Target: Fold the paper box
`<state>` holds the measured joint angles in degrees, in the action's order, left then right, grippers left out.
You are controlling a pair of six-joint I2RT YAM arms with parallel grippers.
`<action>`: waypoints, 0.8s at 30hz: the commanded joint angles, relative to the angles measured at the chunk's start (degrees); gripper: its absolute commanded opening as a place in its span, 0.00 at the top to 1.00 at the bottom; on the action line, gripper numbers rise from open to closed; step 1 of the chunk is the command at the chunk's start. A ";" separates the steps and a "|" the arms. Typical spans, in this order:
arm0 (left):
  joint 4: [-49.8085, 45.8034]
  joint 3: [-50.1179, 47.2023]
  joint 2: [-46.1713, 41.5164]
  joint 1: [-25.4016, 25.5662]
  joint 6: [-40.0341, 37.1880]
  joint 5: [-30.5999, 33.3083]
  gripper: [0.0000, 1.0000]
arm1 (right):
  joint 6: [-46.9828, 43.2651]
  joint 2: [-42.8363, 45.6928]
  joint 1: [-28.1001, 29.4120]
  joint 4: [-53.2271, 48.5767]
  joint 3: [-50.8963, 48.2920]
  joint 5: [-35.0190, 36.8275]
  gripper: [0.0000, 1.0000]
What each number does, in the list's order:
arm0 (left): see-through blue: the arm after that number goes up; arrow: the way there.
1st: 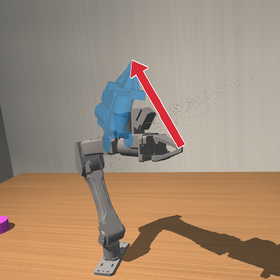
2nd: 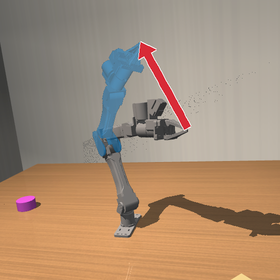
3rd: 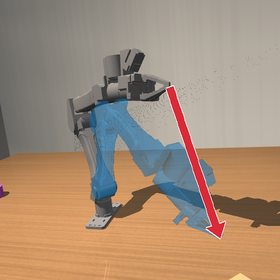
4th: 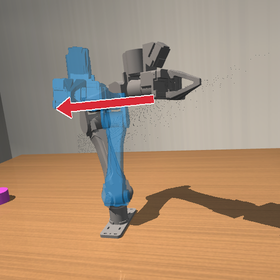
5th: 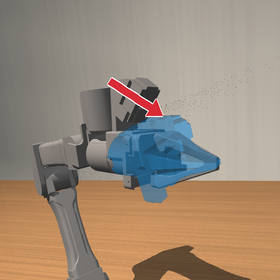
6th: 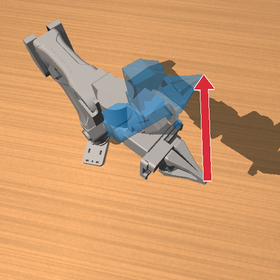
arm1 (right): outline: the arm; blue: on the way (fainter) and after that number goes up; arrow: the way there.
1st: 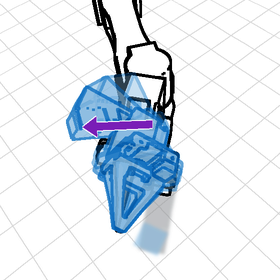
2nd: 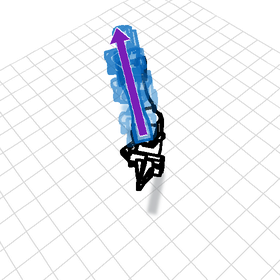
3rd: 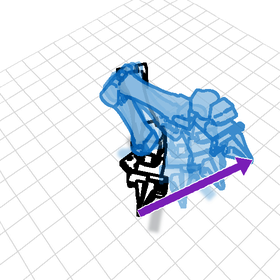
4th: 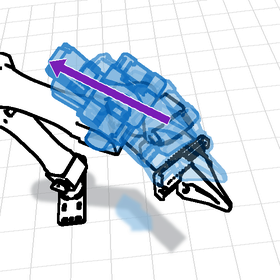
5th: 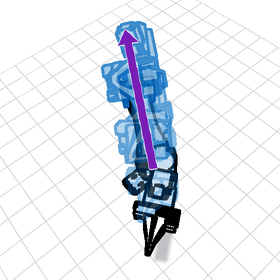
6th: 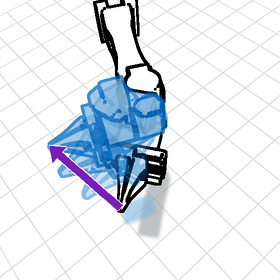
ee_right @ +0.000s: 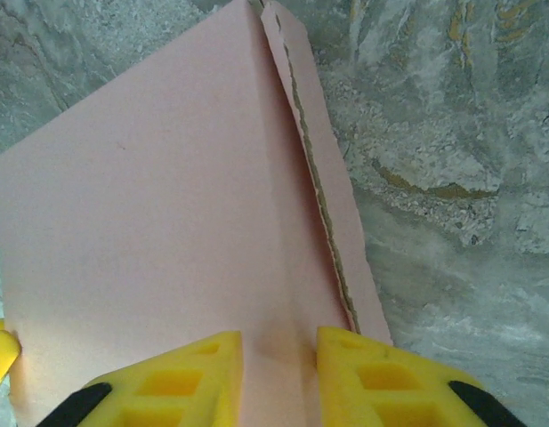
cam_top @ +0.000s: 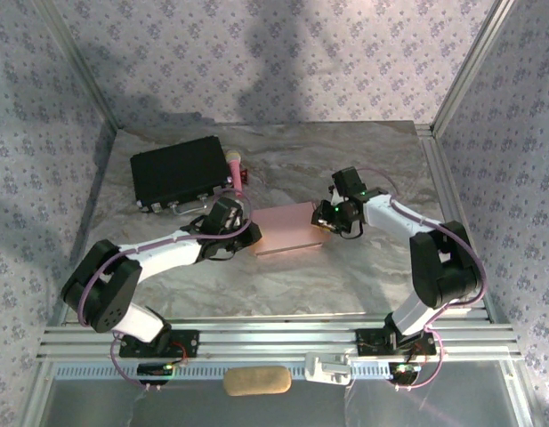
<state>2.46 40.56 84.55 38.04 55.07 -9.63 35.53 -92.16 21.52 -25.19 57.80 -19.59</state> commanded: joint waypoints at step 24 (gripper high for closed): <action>-6.43 1.87 -1.96 1.90 -3.62 5.45 0.84 | -0.78 -0.32 1.25 -0.51 -2.25 3.84 0.91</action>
<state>0.36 40.69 85.69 39.05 53.21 -7.14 35.48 -93.84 22.31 -23.42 55.75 -18.22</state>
